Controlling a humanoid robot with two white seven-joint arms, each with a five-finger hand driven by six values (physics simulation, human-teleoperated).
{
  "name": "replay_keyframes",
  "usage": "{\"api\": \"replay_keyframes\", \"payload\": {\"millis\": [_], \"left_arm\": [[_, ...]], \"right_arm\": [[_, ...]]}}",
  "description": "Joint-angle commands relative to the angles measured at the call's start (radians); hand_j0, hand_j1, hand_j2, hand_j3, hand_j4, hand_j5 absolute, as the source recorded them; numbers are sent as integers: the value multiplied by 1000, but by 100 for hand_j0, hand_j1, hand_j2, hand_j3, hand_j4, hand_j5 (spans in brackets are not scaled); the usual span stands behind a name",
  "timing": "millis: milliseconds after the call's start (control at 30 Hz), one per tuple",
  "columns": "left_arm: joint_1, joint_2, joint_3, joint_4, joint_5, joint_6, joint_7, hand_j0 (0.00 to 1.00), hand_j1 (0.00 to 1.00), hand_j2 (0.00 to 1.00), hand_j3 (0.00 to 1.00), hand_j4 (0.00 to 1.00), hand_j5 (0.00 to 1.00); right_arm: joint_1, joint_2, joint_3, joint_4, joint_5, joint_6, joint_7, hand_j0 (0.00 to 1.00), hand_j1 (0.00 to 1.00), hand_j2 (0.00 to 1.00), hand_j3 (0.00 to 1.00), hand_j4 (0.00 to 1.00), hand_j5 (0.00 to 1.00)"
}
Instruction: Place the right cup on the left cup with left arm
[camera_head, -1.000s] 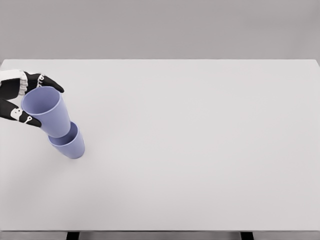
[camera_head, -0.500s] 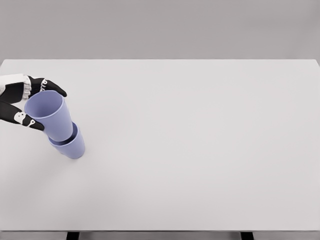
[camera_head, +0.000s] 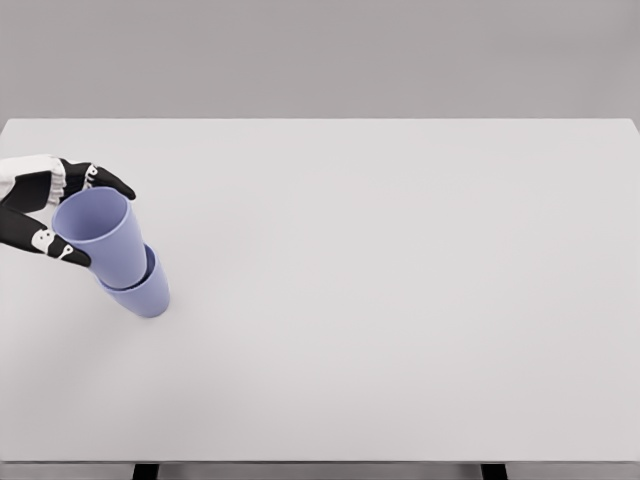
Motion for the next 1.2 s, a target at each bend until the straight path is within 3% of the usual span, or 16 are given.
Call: {"api": "replay_keyframes", "payload": {"millis": [0, 1167], "left_arm": [[0, -4, 3, 0, 3, 0, -1, 71, 71, 71, 71, 71, 71], [14, -31, 5, 26, -21, 0, -1, 71, 71, 71, 71, 71, 71]], "right_arm": [[0, 0, 0, 0, 0, 0, 0, 100, 100, 100, 100, 100, 100], [2, 0, 0, 0, 0, 0, 0, 100, 100, 100, 100, 100, 100]]}}
